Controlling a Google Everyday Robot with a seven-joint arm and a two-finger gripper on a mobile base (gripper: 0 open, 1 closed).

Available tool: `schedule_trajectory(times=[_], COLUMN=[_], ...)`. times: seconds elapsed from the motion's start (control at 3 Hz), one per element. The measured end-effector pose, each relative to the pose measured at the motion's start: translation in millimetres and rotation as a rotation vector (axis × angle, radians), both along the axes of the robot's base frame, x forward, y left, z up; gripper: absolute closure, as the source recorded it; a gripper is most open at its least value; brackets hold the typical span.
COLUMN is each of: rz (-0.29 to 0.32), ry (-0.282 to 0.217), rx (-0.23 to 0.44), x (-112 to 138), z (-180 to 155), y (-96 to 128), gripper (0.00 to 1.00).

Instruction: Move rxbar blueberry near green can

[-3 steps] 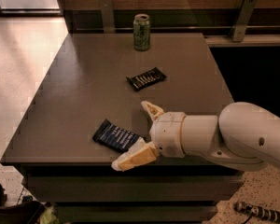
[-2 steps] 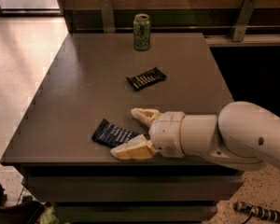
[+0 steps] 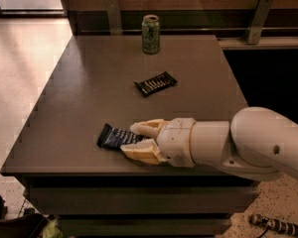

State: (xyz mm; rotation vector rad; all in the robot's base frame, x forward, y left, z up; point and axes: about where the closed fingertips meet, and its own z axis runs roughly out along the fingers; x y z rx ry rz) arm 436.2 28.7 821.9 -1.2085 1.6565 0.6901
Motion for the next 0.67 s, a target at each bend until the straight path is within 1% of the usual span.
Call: schedule_trajectory(times=[0.33,0.67], rz=[0.003,0.004], ry=[-0.003,-0.004], rx=[-0.003,-0.004], x=[-0.9,-1.2], z=[1.2,1.7], y=[1.7,2.4], gripper=[0.98,1.00])
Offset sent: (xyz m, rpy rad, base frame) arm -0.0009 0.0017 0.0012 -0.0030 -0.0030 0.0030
